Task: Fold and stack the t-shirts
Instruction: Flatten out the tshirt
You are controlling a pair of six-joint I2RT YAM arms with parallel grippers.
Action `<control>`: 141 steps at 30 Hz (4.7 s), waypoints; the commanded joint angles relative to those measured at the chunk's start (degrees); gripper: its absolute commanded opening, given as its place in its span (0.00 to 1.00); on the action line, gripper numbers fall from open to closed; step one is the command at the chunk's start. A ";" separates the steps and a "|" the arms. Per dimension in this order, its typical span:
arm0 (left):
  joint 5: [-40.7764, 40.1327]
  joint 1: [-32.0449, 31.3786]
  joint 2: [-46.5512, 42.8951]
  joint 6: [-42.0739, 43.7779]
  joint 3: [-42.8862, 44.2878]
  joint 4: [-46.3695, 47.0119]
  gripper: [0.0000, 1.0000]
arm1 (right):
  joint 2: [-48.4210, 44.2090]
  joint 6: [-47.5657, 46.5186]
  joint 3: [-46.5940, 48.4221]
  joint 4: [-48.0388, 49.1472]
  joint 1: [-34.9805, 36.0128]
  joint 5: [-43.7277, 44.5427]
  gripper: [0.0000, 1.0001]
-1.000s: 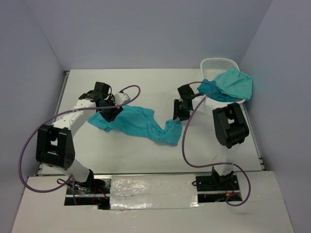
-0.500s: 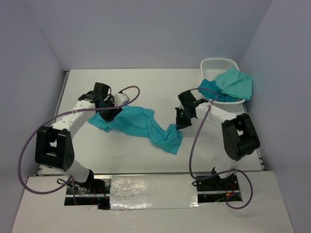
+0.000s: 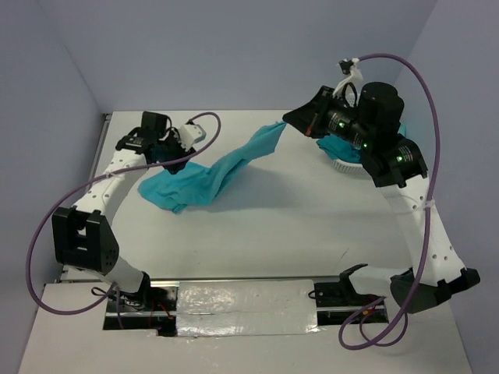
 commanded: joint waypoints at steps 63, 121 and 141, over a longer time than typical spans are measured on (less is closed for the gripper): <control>12.64 -5.57 3.04 6.70 35.98 -22.84 0.00 | -8.58 -9.01 12.30 -13.82 -24.11 12.68 0.00; 16.44 17.10 -3.48 -11.50 -11.40 0.53 0.66 | 50.56 -5.49 1.58 2.16 28.27 20.42 0.60; 16.09 17.10 -3.56 -9.66 -10.79 -0.70 0.65 | 56.36 -12.09 9.75 -3.11 29.24 27.72 0.62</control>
